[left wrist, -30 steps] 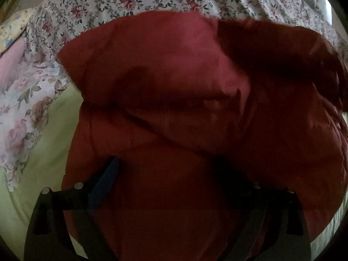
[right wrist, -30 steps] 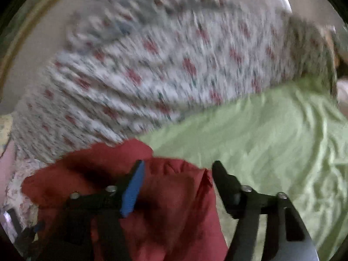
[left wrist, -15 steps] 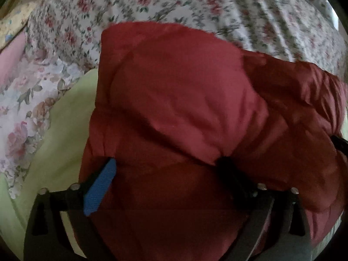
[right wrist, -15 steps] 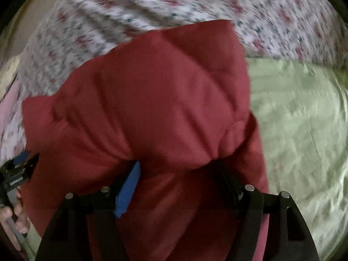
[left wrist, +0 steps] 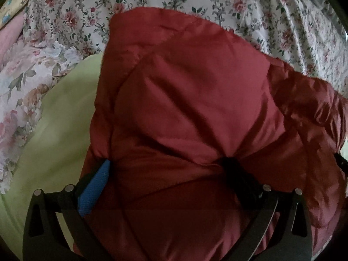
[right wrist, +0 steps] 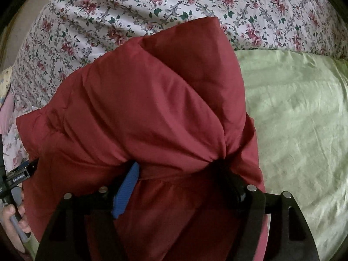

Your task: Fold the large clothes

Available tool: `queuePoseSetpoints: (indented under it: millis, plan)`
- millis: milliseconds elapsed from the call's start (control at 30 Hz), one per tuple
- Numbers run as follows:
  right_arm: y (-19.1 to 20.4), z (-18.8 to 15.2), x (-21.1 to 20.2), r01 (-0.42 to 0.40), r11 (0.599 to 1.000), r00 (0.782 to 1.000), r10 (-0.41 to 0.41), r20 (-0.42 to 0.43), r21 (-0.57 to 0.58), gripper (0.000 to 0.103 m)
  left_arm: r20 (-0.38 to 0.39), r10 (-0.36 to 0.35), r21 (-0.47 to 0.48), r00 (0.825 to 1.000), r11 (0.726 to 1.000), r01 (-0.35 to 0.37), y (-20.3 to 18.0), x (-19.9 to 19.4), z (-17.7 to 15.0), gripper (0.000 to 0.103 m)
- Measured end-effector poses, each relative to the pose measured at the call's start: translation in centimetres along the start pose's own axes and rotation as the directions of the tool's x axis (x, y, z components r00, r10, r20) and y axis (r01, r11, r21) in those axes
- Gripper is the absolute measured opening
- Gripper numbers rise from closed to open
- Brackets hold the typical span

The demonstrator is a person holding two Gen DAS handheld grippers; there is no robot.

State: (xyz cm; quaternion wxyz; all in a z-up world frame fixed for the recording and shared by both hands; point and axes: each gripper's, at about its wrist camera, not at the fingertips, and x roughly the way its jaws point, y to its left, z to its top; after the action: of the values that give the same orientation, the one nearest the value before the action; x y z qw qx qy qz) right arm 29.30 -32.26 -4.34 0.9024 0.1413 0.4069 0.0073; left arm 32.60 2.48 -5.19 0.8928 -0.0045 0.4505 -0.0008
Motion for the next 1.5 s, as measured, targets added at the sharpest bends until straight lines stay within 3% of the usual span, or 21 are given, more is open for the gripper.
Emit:
queuePoseSetpoints:
  millis: [267, 533, 667, 833, 1133, 1400, 1433, 1500]
  plan:
    - [-1.1, -1.1, -4.8, -0.021, 1.000, 0.999, 0.020, 0.043, 0.018, 0.075, 0.053, -0.086, -0.048, 0.995, 0.995, 0.089, 2.2, -4.1, -1.5, 0.103]
    - [-3.7, -2.7, -8.3, -0.032, 0.996, 0.995, 0.024, 0.095, 0.079, 0.078, 0.090, -0.140, -0.162, 0.986, 0.975, 0.153, 7.0, -7.1, -2.9, 0.103]
    - [-5.4, -3.4, -7.6, -0.048, 0.993, 0.996, 0.039, 0.083, 0.111, 0.083, 0.052, -0.192, -0.244, 0.980, 0.949, 0.199, 9.5, -5.9, -3.1, 0.103]
    - [-7.3, -3.7, -5.6, -0.109, 0.972, 0.994, 0.106, 0.025, 0.210, 0.084, 0.013, -0.295, -0.351, 0.955, 0.893, 0.281, 11.4, -3.9, -4.0, 0.103]
    - [-7.6, -3.7, -3.5, -0.141, 0.959, 0.989, 0.148, -0.010, 0.244, 0.091, -0.042, -0.331, -0.364, 0.943, 0.884, 0.294, 10.3, -0.3, -3.5, 0.103]
    - [-7.2, -4.3, -1.0, -0.286, 0.909, 0.944, 0.322, -0.075, 0.303, 0.097, -0.048, -0.426, -0.405, 0.904, 0.835, 0.372, 9.2, 2.2, -3.3, 0.103]
    - [-7.0, -4.3, -1.0, -0.287, 0.910, 0.944, 0.323, -0.075, 0.300, 0.097, -0.042, -0.423, -0.398, 0.905, 0.838, 0.373, 9.0, 2.2, -3.3, 0.101]
    - [-6.4, -4.3, -0.9, -0.294, 0.913, 0.942, 0.327, -0.077, 0.282, 0.090, -0.015, -0.446, -0.365, 0.895, 0.836, 0.410, 8.5, 1.7, -3.3, 0.078]
